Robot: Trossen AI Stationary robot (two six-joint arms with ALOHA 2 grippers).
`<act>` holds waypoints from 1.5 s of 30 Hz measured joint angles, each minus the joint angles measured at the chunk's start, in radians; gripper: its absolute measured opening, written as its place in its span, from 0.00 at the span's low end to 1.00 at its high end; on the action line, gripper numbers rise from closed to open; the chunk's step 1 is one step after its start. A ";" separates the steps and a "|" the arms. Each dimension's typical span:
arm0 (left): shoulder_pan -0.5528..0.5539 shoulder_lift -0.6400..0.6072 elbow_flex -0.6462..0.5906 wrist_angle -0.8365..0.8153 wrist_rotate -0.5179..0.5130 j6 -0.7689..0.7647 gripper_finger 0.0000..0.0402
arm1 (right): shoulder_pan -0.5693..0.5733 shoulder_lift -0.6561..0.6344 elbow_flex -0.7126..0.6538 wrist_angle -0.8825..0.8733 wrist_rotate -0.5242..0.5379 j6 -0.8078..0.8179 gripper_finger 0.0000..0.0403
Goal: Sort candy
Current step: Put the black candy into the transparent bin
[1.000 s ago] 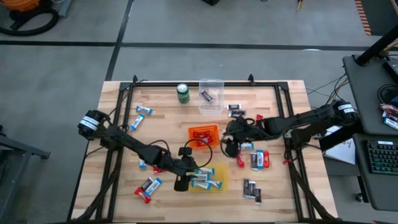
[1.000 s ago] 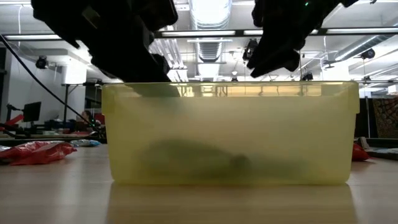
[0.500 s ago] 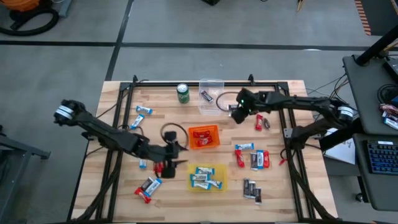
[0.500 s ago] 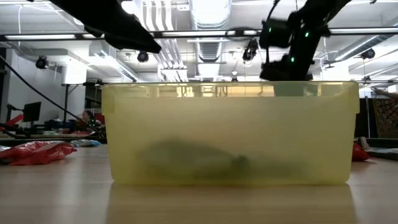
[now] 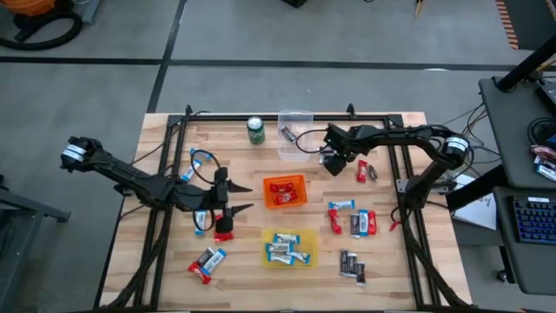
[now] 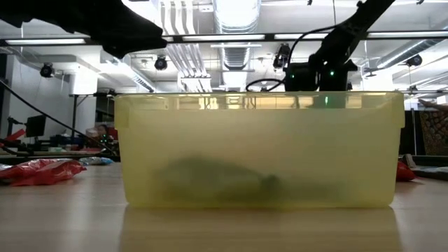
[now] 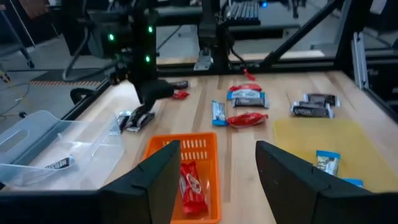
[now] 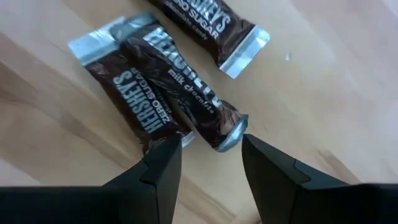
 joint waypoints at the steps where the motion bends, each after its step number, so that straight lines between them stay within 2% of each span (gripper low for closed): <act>1: 0.000 0.000 -0.006 0.018 0.000 0.001 0.47 | 0.000 0.009 0.000 0.003 0.000 -0.011 0.39; 6: 0.000 0.002 -0.010 0.041 -0.004 0.009 0.47 | -0.006 0.037 0.000 0.021 -0.001 -0.063 0.31; 15: 0.000 0.002 -0.004 0.042 -0.093 0.005 0.47 | -0.008 0.018 0.001 0.032 0.000 -0.110 0.04; 20: 0.000 0.002 -0.004 0.042 -0.125 -0.007 0.47 | -0.010 -0.034 0.000 0.026 0.000 -0.128 0.03; 26: 0.000 0.002 -0.004 0.042 -0.130 -0.013 0.47 | -0.013 -0.154 0.003 0.029 0.000 -0.135 0.03; 36: 0.000 0.002 -0.004 0.042 -0.131 -0.013 0.47 | -0.012 -0.319 0.099 0.055 -0.012 -0.163 0.03; 41: 0.000 0.001 -0.003 0.042 -0.131 -0.013 0.47 | -0.012 -0.329 0.149 0.058 -0.104 -0.228 0.02; 45: 0.000 0.001 -0.003 0.032 -0.130 -0.013 0.47 | -0.012 -0.302 0.142 0.048 -0.225 -0.457 0.02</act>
